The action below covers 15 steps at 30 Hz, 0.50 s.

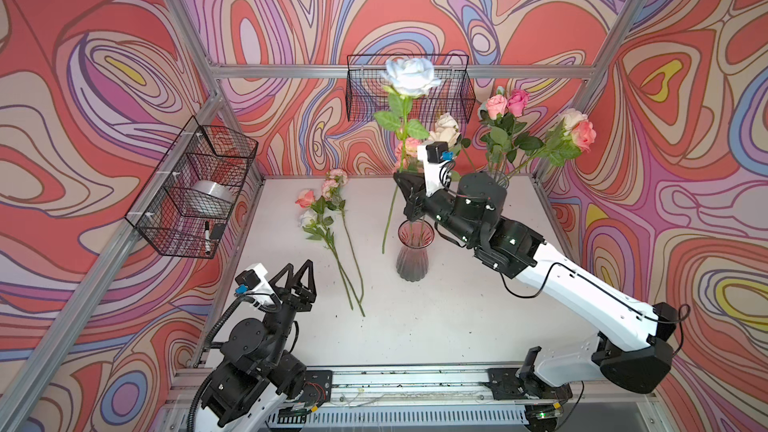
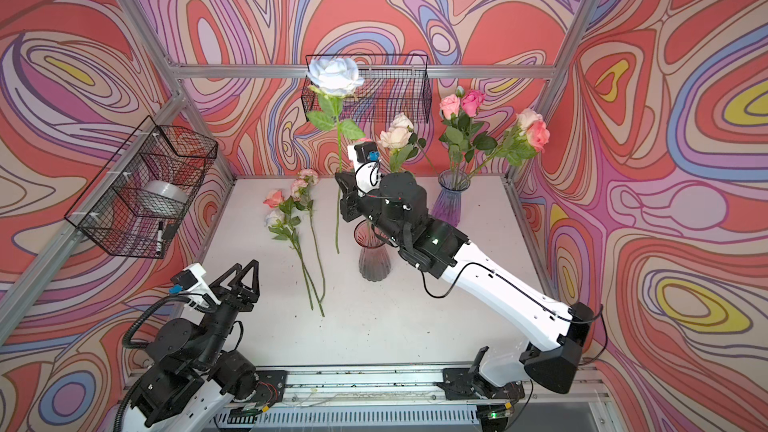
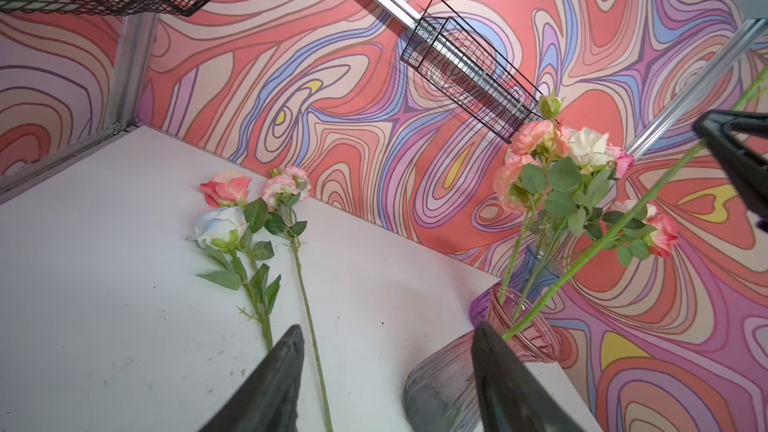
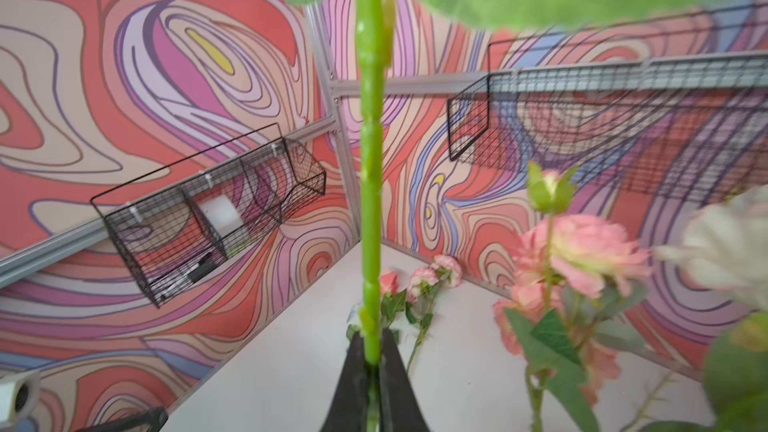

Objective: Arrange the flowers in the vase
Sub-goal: 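Carry the white rose over the pink-grey vase and lower it with the right gripper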

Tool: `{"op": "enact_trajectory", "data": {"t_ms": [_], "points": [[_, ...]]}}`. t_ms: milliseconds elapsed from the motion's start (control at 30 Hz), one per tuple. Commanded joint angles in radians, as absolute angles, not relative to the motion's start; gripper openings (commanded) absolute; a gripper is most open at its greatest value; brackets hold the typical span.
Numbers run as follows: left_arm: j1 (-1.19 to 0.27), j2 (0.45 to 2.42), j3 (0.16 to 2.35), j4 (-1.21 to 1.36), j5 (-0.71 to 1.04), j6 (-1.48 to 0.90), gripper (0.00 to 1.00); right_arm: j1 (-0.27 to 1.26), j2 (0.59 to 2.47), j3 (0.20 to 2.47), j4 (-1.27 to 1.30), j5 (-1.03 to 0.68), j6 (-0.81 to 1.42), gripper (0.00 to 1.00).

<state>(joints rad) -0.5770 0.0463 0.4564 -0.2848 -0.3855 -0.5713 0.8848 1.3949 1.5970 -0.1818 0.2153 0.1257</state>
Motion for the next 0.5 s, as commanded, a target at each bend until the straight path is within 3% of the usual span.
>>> {"op": "enact_trajectory", "data": {"t_ms": [0,233,467], "points": [[-0.580,0.083,0.475,-0.314,-0.408,-0.585,0.65,0.857,1.384,1.662,-0.251,0.331,0.067,0.00],[-0.580,0.078,0.467,-0.310,-0.408,-0.585,0.65,0.776,1.365,1.737,-0.331,0.340,0.071,0.00],[-0.580,0.074,0.447,-0.300,-0.413,-0.589,0.65,0.697,1.321,1.619,-0.383,0.273,0.154,0.00]]}}
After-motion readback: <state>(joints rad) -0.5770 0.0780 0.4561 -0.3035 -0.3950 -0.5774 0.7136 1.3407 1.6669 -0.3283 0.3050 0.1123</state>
